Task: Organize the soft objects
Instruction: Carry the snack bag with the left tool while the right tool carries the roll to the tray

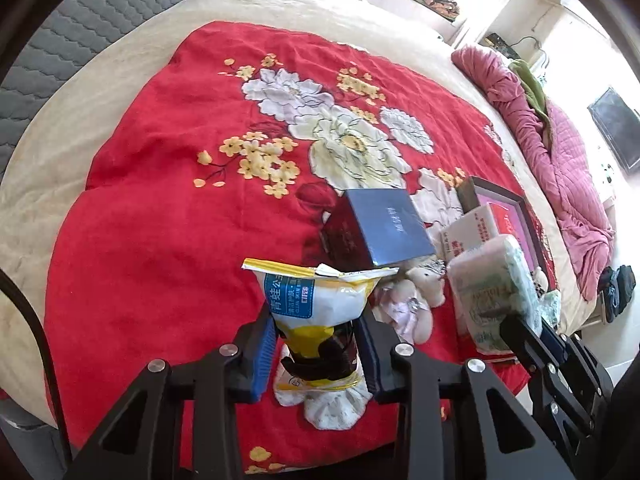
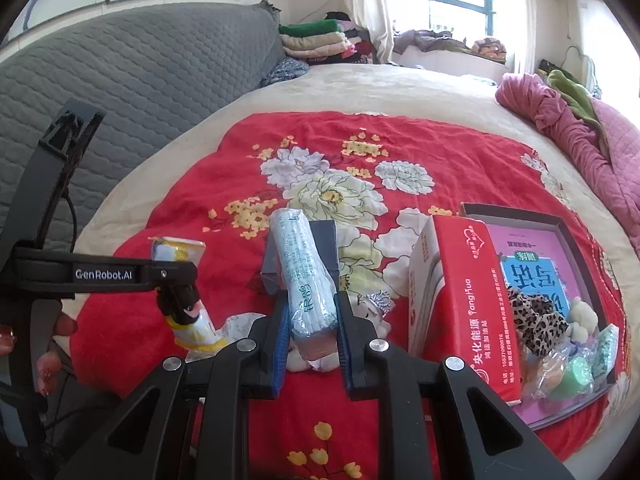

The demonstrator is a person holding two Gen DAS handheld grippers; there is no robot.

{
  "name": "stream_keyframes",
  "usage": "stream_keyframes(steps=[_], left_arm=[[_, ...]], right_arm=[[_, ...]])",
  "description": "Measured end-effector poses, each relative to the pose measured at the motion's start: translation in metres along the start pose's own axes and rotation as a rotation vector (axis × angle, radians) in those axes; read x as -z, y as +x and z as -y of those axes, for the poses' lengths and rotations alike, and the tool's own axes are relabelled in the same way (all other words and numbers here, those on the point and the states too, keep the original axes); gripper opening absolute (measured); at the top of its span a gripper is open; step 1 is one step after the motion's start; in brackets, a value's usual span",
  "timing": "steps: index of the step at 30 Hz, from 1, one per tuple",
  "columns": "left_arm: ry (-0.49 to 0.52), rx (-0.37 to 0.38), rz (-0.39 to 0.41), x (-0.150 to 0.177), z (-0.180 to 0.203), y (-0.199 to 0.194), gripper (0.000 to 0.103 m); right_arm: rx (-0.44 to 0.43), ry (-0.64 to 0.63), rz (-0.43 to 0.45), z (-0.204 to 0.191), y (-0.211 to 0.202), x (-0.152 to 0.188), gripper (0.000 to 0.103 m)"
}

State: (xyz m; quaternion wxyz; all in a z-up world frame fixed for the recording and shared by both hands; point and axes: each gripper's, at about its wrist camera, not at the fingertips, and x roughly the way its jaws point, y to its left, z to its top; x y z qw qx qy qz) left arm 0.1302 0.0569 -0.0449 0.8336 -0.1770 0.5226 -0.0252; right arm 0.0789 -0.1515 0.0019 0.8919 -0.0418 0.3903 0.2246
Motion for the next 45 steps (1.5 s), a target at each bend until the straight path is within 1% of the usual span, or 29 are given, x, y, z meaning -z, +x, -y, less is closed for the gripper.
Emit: stream_keyframes(steps=[4, 9, 21, 29, 34, 36, 45], left_arm=[[0.021, 0.022, 0.018, 0.006, 0.015, -0.01, 0.037], [0.085, 0.018, 0.058, 0.006, 0.046, -0.026, 0.037], [0.182, 0.047, 0.104, -0.001, 0.113, -0.048, 0.037], [0.243, 0.065, 0.112, 0.001, 0.155, -0.049, 0.037], [0.266, 0.077, 0.109, 0.004, 0.173, -0.047, 0.037], [0.277, 0.081, 0.119, 0.005, 0.182, -0.047, 0.037], [0.33, 0.098, 0.116, 0.011, 0.215, -0.042, 0.037]], right_arm=[[0.005, 0.012, 0.025, 0.006, -0.014, -0.002, 0.021], [0.026, 0.039, 0.065, 0.02, -0.034, -0.006, 0.021], [0.092, 0.153, 0.146, 0.075, -0.079, -0.006, 0.021], [0.135, 0.223, 0.182, 0.113, -0.105, -0.002, 0.021], [0.193, 0.245, 0.189, 0.135, -0.117, 0.004, 0.021], [0.212, 0.266, 0.19, 0.146, -0.122, 0.008, 0.021], [0.273, 0.361, 0.218, 0.194, -0.146, 0.026, 0.021]])
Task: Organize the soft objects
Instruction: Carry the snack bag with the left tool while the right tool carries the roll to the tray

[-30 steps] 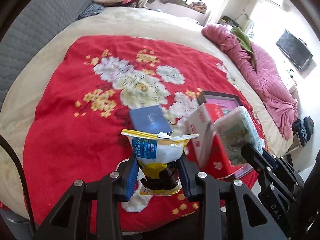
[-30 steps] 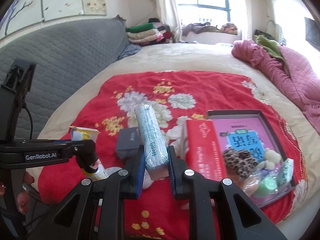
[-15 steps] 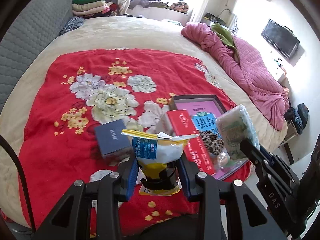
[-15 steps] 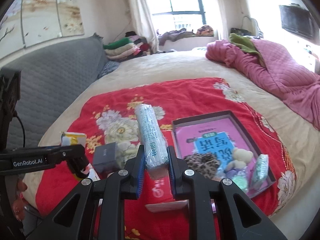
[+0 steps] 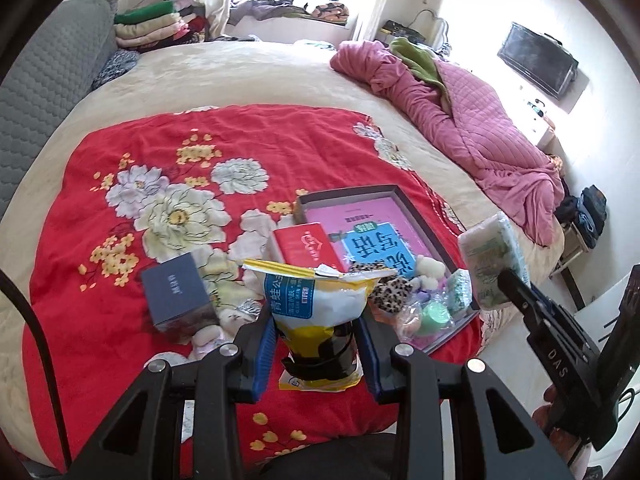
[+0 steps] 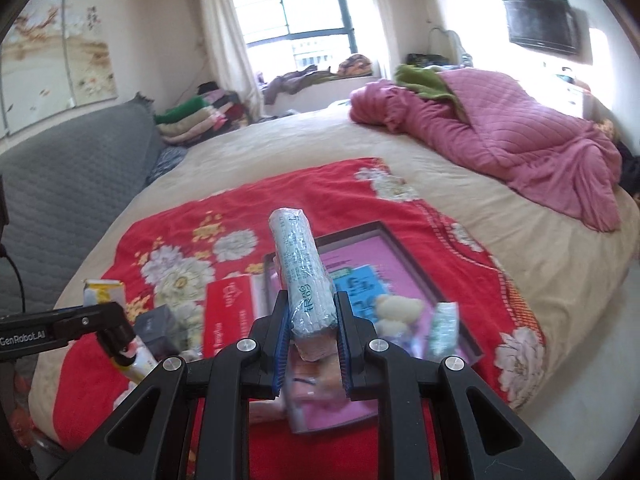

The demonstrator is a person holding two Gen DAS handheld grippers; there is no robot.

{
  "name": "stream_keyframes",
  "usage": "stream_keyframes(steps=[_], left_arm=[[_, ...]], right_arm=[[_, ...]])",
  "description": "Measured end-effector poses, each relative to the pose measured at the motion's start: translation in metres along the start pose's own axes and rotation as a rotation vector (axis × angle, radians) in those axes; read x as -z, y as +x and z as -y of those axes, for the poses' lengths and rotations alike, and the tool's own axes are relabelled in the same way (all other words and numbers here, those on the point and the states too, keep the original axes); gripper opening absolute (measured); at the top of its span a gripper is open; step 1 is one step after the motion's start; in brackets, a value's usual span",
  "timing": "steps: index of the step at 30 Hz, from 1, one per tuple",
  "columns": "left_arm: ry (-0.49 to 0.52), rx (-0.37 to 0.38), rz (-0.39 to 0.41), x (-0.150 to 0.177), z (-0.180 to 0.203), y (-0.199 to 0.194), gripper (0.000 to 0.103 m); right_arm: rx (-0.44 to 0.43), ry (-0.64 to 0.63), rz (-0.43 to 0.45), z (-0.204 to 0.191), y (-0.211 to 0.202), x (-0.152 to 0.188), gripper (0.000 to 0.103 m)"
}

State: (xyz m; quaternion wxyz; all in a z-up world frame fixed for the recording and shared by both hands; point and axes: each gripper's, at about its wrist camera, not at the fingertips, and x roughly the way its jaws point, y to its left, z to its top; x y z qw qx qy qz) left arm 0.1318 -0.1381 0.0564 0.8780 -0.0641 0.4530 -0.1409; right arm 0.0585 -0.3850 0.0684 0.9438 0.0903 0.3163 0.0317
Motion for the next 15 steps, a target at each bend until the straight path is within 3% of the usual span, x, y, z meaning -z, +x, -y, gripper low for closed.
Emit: stream_keyframes(steps=[15], left_arm=[[0.096, 0.032, -0.035, -0.005, 0.066, 0.031, 0.037]], right_arm=[[0.028, 0.071, 0.032, 0.044, -0.008, -0.004, 0.021]])
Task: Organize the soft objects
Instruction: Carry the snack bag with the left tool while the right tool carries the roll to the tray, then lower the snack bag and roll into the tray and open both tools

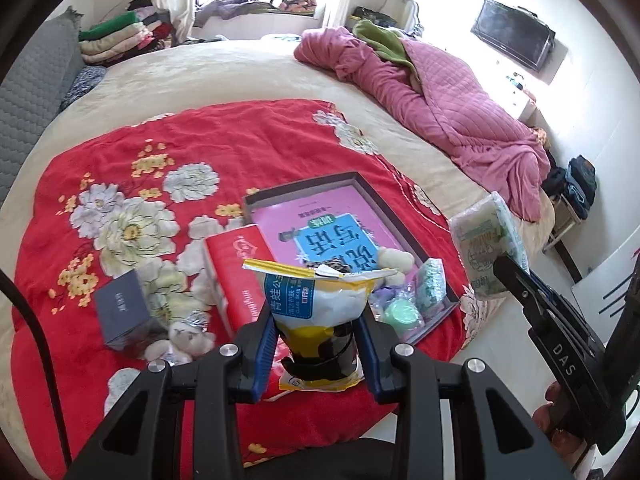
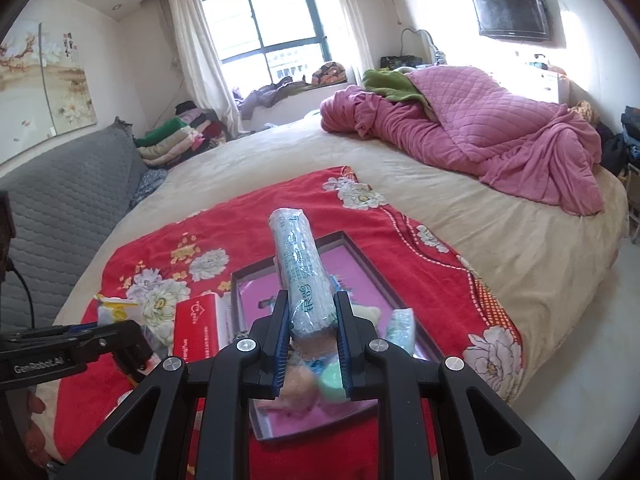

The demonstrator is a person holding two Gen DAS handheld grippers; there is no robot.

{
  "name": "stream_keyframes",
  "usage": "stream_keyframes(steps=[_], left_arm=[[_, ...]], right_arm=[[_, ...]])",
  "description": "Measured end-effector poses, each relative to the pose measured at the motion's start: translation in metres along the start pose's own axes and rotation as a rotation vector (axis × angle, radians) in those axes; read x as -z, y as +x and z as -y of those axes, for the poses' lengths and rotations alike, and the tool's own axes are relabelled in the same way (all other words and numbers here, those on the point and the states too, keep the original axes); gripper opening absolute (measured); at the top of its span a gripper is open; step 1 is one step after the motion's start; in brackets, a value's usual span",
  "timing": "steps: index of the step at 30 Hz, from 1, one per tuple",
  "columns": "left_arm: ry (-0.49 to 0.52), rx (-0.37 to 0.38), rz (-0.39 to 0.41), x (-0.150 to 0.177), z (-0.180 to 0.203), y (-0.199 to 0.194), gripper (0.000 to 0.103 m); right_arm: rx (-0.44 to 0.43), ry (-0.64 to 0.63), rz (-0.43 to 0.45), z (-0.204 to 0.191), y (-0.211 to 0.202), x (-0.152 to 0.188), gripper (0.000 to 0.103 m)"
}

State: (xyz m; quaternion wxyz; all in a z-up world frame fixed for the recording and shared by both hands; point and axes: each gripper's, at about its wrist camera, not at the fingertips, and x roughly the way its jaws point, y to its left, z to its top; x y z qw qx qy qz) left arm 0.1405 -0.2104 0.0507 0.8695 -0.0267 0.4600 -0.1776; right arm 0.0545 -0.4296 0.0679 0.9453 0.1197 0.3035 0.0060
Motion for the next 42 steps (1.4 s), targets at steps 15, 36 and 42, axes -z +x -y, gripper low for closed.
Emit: stream_keyframes(steps=[15, 36, 42], left_arm=[[0.037, 0.04, -0.088, 0.003, 0.035, 0.056, 0.037], [0.048, 0.054, -0.162, 0.017, 0.056, 0.113, 0.037], [0.049, 0.047, -0.169, 0.017, 0.054, 0.124, 0.037]], right_arm=[[-0.003, 0.024, -0.025, 0.019, 0.016, 0.007, 0.021], [-0.005, 0.021, -0.104, 0.037, 0.055, 0.021, 0.021], [0.018, 0.045, -0.13, 0.048, 0.07, 0.027, 0.021]])
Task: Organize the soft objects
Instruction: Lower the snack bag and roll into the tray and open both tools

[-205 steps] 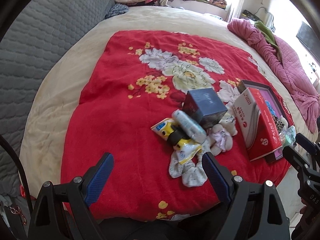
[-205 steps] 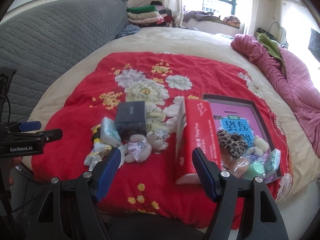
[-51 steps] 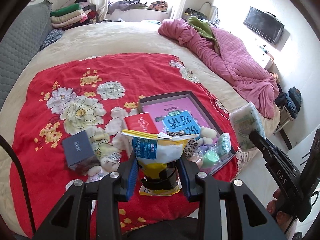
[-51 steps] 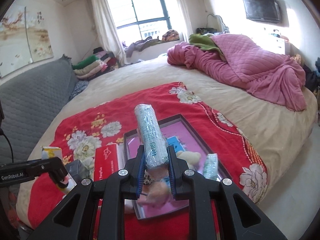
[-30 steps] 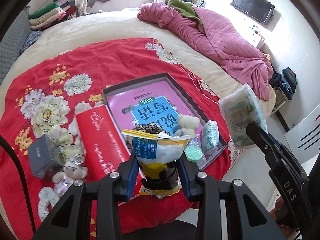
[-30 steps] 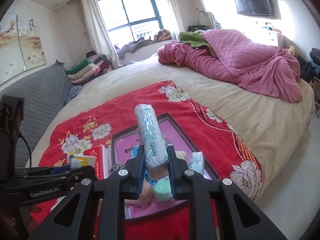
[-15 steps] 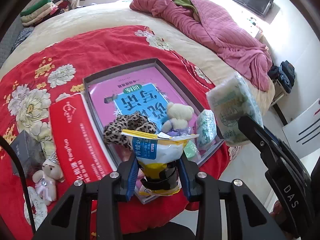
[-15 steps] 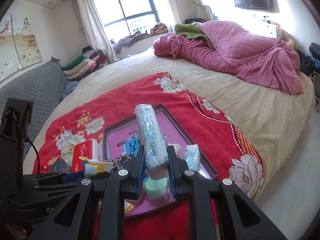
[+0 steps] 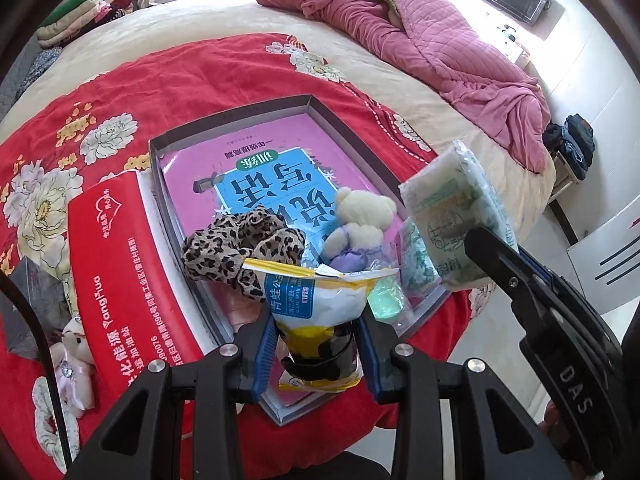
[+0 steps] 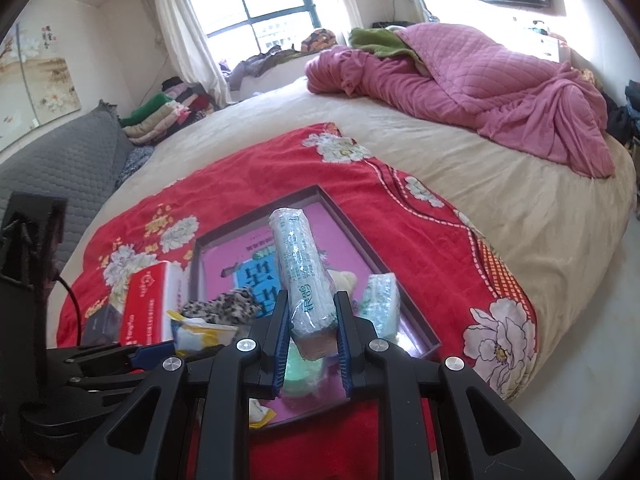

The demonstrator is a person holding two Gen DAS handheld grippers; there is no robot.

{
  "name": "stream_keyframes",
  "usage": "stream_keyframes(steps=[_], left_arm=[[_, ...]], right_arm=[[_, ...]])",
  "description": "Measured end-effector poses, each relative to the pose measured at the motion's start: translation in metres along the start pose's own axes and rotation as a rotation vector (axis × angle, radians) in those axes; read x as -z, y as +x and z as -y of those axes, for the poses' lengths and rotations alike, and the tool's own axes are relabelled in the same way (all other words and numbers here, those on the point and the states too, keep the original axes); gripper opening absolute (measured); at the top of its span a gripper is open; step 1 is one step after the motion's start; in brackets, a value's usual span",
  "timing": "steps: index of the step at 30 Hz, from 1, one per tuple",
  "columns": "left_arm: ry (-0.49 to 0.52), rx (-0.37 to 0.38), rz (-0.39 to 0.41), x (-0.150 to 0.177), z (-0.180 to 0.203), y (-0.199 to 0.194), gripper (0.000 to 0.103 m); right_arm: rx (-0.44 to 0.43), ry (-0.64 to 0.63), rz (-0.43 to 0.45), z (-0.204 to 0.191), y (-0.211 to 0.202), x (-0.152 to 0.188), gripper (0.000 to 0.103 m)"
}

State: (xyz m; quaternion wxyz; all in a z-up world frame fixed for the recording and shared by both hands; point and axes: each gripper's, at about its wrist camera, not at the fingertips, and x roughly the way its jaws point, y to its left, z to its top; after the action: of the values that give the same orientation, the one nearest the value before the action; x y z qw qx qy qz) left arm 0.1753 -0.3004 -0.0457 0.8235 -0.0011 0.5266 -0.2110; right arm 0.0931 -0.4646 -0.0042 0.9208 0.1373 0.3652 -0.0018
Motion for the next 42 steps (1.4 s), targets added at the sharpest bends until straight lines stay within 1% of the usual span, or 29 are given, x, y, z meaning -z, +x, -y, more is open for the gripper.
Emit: stream_keyframes(steps=[5, 10, 16, 23, 28, 35, 38, 39, 40, 42], left_arm=[[0.009, -0.008, 0.004, -0.002, -0.001, 0.007, 0.037], [0.007, -0.006, -0.002, -0.004, -0.003, 0.013, 0.037], [-0.003, -0.002, -0.014, -0.002, -0.007, 0.021, 0.037], [-0.01, 0.004, -0.016, -0.003, -0.012, 0.024, 0.037], [-0.016, 0.006, -0.015, -0.002, -0.015, 0.025, 0.037], [-0.013, 0.002, -0.012, -0.003, -0.015, 0.024, 0.037], [-0.015, 0.001, -0.011, -0.003, -0.016, 0.023, 0.037], [-0.015, -0.001, -0.009, -0.003, -0.016, 0.023, 0.037], [-0.016, -0.003, -0.008, -0.003, -0.016, 0.023, 0.037], [-0.012, -0.004, -0.011, -0.003, -0.017, 0.023, 0.037]], right_arm=[[0.029, 0.026, -0.015, 0.011, 0.01, 0.004, 0.021], [0.05, 0.026, -0.027, 0.015, 0.02, 0.005, 0.021], [0.006, -0.007, -0.047, 0.004, 0.037, 0.0, 0.021], [-0.083, 0.039, -0.098, 0.0, 0.061, 0.0, 0.021], [-0.059, 0.048, -0.117, 0.002, 0.069, 0.004, 0.022], [-0.028, 0.035, -0.114, 0.002, 0.067, 0.003, 0.024], [-0.022, 0.03, -0.11, 0.003, 0.065, 0.003, 0.025], [-0.017, 0.031, -0.108, 0.003, 0.065, 0.003, 0.029], [-0.017, 0.033, -0.105, 0.003, 0.064, 0.003, 0.034], [-0.02, 0.04, -0.102, 0.005, 0.061, 0.003, 0.036]])
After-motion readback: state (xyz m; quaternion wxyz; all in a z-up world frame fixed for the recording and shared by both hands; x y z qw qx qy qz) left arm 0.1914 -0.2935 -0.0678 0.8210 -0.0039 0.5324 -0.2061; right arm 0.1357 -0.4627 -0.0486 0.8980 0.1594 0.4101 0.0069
